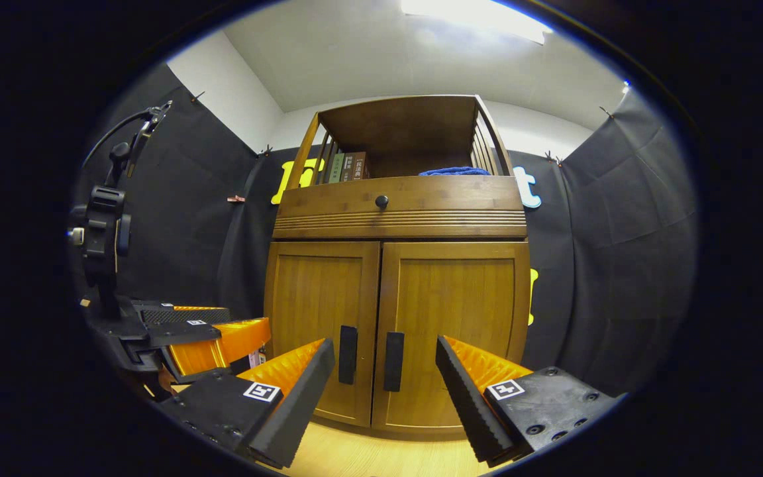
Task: Open the right door of the double-door shoe cabinet with the right hand, and open the left door with the left hand.
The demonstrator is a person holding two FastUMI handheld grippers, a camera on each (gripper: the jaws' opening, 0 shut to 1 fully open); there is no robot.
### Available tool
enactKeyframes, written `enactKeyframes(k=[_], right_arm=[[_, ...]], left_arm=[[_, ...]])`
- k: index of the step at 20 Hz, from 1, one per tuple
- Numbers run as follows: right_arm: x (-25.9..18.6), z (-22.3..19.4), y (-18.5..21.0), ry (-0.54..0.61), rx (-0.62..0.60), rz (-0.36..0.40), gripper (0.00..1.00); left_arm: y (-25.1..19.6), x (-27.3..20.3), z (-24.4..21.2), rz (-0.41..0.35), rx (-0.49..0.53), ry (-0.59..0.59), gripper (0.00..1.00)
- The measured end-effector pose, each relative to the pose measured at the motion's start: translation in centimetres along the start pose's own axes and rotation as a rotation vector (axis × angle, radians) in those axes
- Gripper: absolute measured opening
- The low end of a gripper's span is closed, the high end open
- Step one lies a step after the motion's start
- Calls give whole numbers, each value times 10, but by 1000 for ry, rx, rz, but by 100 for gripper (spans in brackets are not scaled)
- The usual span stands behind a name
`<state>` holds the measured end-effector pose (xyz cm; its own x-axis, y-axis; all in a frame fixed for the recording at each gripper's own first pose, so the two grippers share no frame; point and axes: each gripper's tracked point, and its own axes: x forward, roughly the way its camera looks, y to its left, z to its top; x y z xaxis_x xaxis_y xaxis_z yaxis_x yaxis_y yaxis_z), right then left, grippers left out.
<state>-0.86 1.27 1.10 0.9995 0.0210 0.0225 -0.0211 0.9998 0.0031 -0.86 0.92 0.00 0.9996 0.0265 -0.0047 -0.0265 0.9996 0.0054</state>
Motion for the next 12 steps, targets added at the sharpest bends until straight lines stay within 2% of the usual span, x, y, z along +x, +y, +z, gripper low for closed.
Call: enactKeyframes(k=[12], right_arm=[[17,-8,3,12,-4,-9,97]], left_arm=[[9,-3,3,8,-1,-13,88]])
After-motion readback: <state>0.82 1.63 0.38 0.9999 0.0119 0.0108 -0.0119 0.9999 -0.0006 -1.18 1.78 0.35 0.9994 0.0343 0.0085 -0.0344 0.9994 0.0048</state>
